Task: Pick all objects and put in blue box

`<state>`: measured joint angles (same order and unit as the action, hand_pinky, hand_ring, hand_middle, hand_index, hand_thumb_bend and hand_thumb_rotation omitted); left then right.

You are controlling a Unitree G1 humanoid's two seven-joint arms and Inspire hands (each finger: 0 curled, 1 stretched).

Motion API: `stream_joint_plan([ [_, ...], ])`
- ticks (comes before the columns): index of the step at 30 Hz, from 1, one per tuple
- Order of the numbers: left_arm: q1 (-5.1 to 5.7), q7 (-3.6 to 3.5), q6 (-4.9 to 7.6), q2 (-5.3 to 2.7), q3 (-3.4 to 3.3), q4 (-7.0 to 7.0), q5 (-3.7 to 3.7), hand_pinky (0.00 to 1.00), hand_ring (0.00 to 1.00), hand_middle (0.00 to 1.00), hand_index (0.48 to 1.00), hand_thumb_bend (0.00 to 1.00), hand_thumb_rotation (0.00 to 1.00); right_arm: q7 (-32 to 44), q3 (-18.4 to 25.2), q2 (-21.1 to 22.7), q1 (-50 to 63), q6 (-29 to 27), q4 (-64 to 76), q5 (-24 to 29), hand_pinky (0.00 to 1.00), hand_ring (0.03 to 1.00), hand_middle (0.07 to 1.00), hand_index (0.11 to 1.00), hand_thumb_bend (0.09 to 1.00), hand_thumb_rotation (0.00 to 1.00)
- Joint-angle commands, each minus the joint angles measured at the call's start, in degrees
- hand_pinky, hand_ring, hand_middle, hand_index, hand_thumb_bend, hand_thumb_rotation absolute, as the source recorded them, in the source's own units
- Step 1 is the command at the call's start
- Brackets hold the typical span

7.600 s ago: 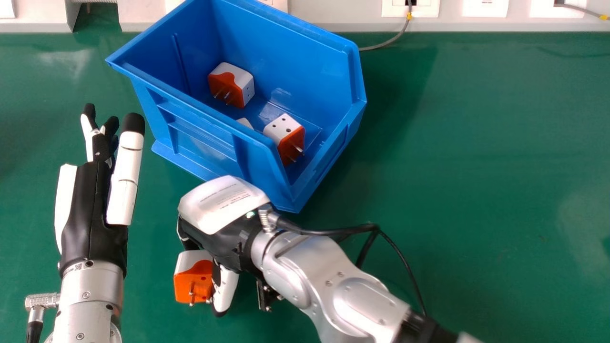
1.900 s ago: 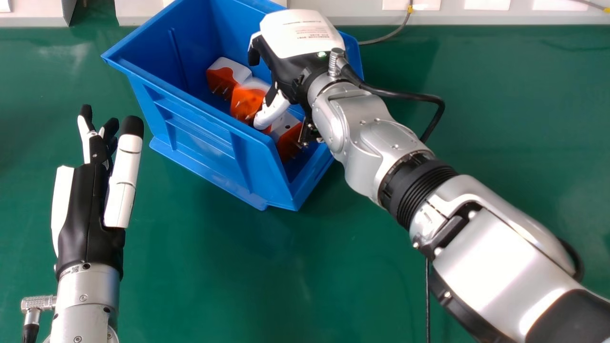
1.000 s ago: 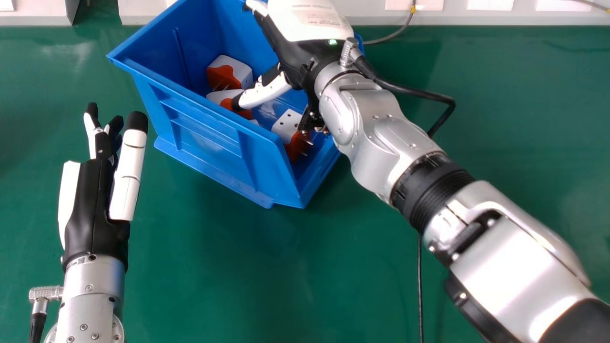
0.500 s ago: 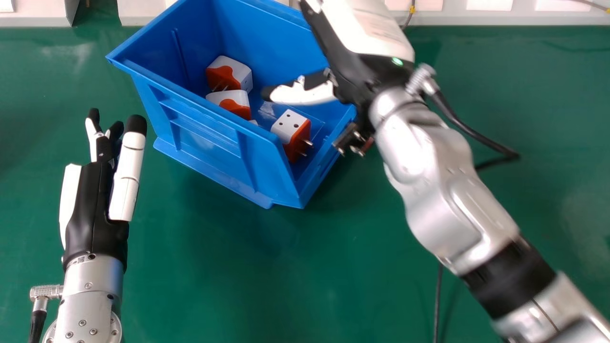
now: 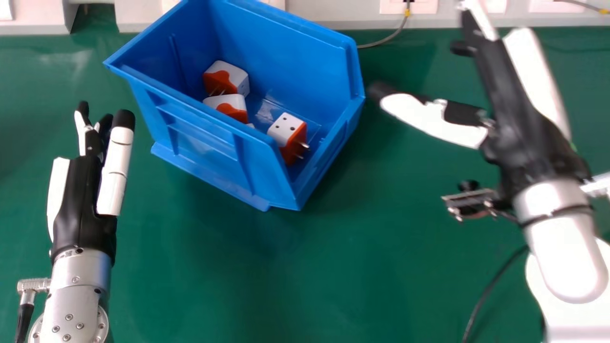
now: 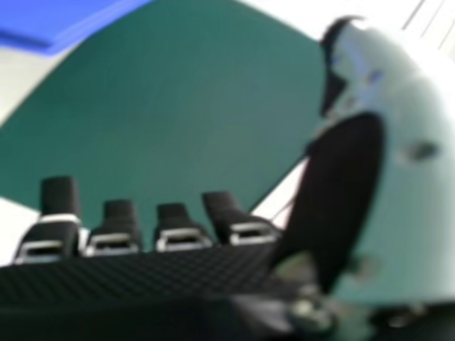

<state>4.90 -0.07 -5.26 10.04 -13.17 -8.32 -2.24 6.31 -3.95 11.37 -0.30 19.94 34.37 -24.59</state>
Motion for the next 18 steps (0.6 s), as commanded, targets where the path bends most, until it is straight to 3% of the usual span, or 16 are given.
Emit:
stream_joint_plan([
  [1,-0.19,0.1,1.16,0.83,0.03,-0.5,-0.39,0.96,0.99,0.98,0.994,0.64,1.0,0.3,2.6,0.0,2.4,-1.5,1.6,2.7,0.89,0.982,0.999,0.964,0.389,0.46],
  [8,1.0,-0.47,1.48,1.72,-0.37,-0.89,-0.4,0.96,0.99,0.98,0.993,0.64,1.0,-1.5,5.3,-3.4,9.5,-2.2,0.5,8.5,0.97,0.996,1.0,0.982,0.351,0.62],
  [13,2.2,-1.25,2.17,2.54,-0.91,-0.29,-0.01,0.96,0.99,0.98,0.994,0.64,1.0,-3.2,5.3,-4.1,13.2,-8.0,-4.3,10.4,0.99,0.999,1.0,0.99,0.343,0.73],
  [18,4.11,-2.29,3.1,3.3,-1.01,-0.55,0.13,0.95,0.99,0.98,0.993,0.64,1.0,-1.1,6.3,-2.8,16.3,-16.2,-9.8,15.1,1.0,1.0,1.0,0.996,0.365,0.85],
])
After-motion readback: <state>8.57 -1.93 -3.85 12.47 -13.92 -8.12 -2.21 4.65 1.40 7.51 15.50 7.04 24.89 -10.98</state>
